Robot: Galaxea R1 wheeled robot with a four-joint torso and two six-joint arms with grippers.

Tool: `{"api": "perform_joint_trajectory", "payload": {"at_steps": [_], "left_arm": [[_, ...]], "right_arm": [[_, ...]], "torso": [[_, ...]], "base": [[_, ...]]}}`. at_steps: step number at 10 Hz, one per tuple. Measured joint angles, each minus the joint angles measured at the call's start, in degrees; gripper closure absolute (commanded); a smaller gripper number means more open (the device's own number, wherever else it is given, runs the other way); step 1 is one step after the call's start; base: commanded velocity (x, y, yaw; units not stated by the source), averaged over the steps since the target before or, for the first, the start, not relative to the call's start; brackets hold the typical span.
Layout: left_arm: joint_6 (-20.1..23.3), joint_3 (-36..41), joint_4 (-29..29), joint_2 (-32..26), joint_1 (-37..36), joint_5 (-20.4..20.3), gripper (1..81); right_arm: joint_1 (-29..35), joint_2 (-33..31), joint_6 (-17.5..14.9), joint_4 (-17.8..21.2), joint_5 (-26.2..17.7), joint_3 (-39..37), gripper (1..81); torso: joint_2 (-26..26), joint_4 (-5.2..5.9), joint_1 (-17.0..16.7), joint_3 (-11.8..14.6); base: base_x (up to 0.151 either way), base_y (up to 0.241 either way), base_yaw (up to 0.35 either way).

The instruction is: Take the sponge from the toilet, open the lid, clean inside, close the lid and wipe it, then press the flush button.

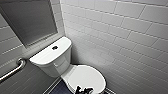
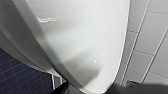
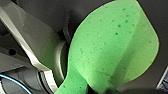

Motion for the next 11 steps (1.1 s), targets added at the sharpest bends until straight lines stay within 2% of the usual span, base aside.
{"api": "perform_joint_trajectory", "payload": {"at_steps": [2,4,7,11], "left_arm": [[-0.22,3.17,-0.02,-2.10,0.02,-0.44,1.0],[-0.41,5.68,-0.02,-4.16,0.68,-0.63,1.0],[-2.49,8.41,-0.02,-6.34,1.11,-3.22,1.0],[-12.37,8.41,-0.02,-9.89,1.16,-10.06,1.0]], "right_arm": [[-0.09,0.00,0.00,-0.06,-0.61,0.00,81.1],[-1.21,-0.01,0.00,-0.23,-1.90,0.00,81.1],[-1.49,-0.01,0.01,-0.33,-2.23,0.00,81.1],[-1.49,-0.01,0.00,-0.33,-2.17,0.05,81.1]], "torso": [[0.02,0.00,0.02,1.23],[0.00,0.00,0.02,4.79],[-0.02,-0.02,0.00,6.06],[-0.02,-0.02,0.00,6.01]], "base": [[0.000,0.000,0.000],[0.000,0.000,0.000],[0.000,0.000,0.000],[0.000,0.000,0.000]]}}
